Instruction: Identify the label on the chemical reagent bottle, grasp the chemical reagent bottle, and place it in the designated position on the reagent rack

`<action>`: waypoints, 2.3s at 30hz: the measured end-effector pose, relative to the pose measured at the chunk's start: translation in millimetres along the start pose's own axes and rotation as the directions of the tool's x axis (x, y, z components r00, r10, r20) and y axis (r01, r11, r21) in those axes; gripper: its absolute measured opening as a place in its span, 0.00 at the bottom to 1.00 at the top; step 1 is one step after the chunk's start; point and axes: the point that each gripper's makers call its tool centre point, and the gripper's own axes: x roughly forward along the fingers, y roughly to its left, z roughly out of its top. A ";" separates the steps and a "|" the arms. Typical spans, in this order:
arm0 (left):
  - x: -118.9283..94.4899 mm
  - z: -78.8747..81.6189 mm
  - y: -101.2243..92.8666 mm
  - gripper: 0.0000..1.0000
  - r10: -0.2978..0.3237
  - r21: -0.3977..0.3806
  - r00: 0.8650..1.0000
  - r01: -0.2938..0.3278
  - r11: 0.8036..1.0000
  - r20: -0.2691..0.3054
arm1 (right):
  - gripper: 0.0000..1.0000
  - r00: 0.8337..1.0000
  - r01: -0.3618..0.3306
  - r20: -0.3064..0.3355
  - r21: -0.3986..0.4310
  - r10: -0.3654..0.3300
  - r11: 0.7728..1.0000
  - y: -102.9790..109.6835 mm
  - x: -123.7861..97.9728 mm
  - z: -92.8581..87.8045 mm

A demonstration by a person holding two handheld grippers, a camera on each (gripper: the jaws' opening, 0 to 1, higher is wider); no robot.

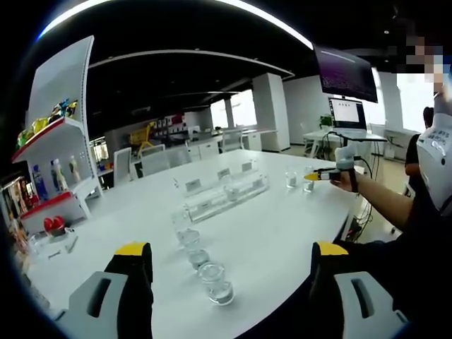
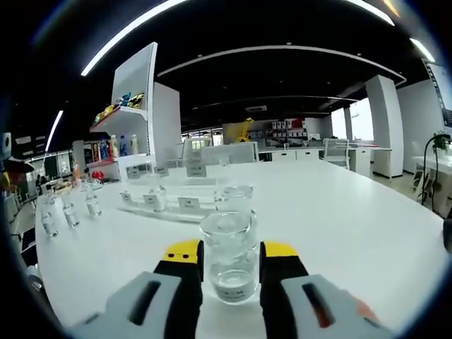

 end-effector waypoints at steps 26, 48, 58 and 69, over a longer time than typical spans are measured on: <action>4.5 -1.9 7.9 0.92 0.004 -0.016 1.000 -0.004 1.000 0.007 | 0.25 0.999 0.019 0.047 -0.046 -0.017 0.999 2.0 2.5 4.8; 10.8 -2.3 -1.8 0.92 -0.021 -0.012 1.000 0.021 1.000 -0.005 | 0.19 0.996 0.048 0.075 -0.100 -0.041 0.994 7.7 0.1 10.5; 12.3 -0.1 -3.9 0.92 -0.025 -0.010 1.000 0.025 1.000 -0.002 | 0.19 0.995 0.061 0.086 -0.101 -0.052 0.993 7.4 -0.9 10.7; 13.2 -1.8 -4.1 0.92 -0.028 -0.010 1.000 0.028 1.000 -0.005 | 0.19 0.994 0.073 0.084 -0.092 -0.066 0.993 5.7 -0.7 10.8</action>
